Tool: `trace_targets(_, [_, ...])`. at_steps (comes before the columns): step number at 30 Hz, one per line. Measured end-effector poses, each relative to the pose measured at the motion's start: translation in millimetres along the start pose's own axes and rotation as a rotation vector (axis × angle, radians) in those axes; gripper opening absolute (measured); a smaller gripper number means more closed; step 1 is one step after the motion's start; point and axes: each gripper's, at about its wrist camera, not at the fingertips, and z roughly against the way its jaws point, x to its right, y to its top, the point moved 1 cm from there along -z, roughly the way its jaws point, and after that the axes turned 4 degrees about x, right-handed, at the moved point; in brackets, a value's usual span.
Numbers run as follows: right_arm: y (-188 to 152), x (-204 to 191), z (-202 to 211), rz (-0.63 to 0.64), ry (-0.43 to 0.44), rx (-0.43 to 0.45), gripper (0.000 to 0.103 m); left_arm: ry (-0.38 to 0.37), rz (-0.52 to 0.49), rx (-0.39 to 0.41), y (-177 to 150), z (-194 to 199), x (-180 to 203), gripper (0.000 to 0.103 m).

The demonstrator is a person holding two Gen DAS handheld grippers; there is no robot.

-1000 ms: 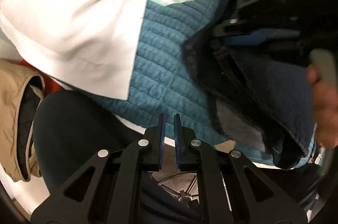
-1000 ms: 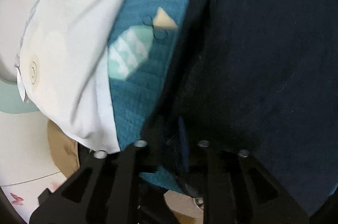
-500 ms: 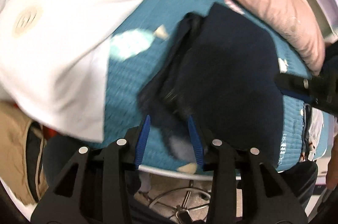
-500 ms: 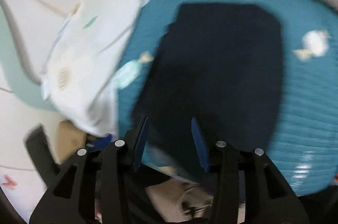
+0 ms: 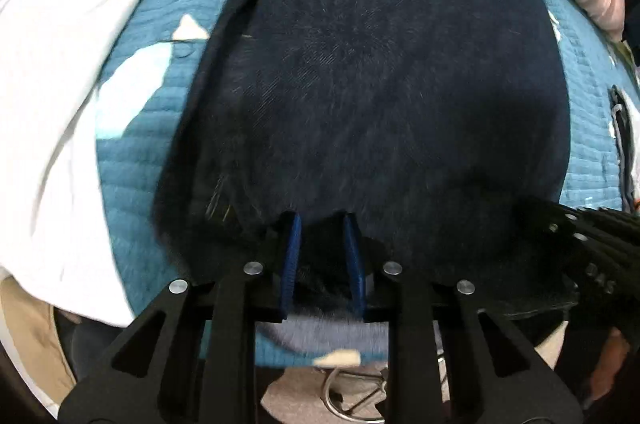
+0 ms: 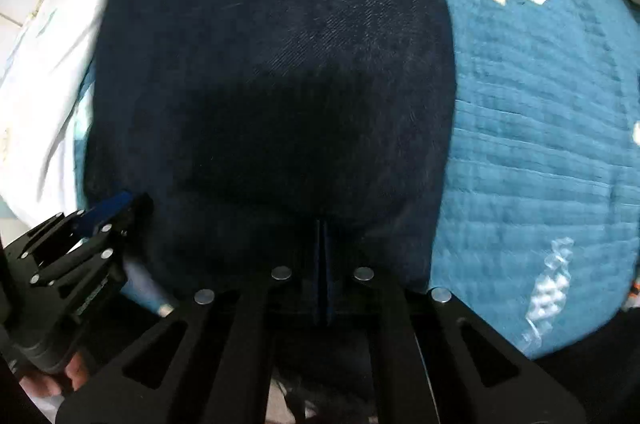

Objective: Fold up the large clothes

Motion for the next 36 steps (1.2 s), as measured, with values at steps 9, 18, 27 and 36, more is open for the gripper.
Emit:
trace_targets(9, [-24.7,21.3,-24.3,-0.084,0.094,-0.126,0.000,-0.075,0.120,-0.064,-15.1,-15.3,-20.4,0.024])
trace_targets(18, [-50.4,18.0,-18.7,-0.083,0.096,-0.135,0.000,-0.060,0.102,-0.063,-18.7,-21.7,-18.3,0.026])
trace_targets(27, [-2.5,3.5,66.3,-0.061,0.154,0.029,0.007,-0.076,0.023,0.028,19.3,34.7,2.6,0.026])
trace_targets(36, [92.7,21.6,-30.0,-0.114,-0.012,-0.085,0.005,-0.124,0.163,-0.084,99.4,-55.8,-15.9,0.014])
